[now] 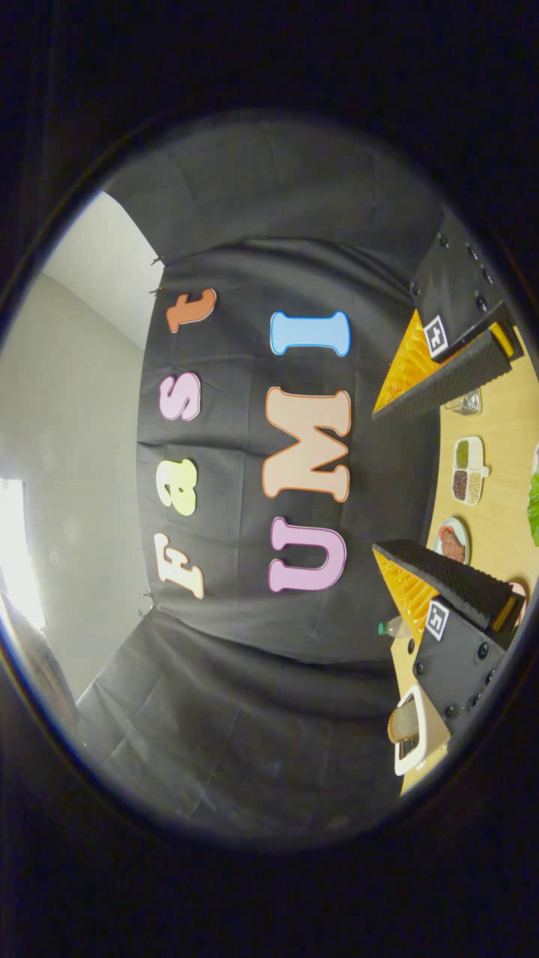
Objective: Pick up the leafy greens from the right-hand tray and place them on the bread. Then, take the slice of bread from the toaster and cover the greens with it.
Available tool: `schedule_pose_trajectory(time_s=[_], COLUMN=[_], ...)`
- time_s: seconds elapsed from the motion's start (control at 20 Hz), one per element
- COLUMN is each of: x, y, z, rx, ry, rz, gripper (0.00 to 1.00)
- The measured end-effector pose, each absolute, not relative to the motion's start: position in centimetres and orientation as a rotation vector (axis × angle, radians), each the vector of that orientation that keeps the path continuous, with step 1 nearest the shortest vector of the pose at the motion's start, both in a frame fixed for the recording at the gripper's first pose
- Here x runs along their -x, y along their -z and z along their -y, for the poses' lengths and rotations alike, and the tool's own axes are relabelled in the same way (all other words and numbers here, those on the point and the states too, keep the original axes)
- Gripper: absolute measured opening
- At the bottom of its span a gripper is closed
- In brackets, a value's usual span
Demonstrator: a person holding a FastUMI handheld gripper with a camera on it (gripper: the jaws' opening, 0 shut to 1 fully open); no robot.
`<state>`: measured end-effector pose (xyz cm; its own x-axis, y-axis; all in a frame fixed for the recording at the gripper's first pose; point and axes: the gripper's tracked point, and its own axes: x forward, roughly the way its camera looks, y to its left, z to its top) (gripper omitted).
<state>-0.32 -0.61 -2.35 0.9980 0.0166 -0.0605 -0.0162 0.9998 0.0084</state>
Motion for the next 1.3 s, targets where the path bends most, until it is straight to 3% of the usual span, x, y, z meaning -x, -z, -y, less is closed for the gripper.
schedule_pose_trajectory(time_s=[0.5, 1.3], x=[0.6, 3.8], y=[5.6, 21.6], z=[0.7, -0.6], rx=[0.042, 0.097], ry=[-0.091, -0.381], rz=[-0.143, -0.556], gripper=[1.00, 1.00])
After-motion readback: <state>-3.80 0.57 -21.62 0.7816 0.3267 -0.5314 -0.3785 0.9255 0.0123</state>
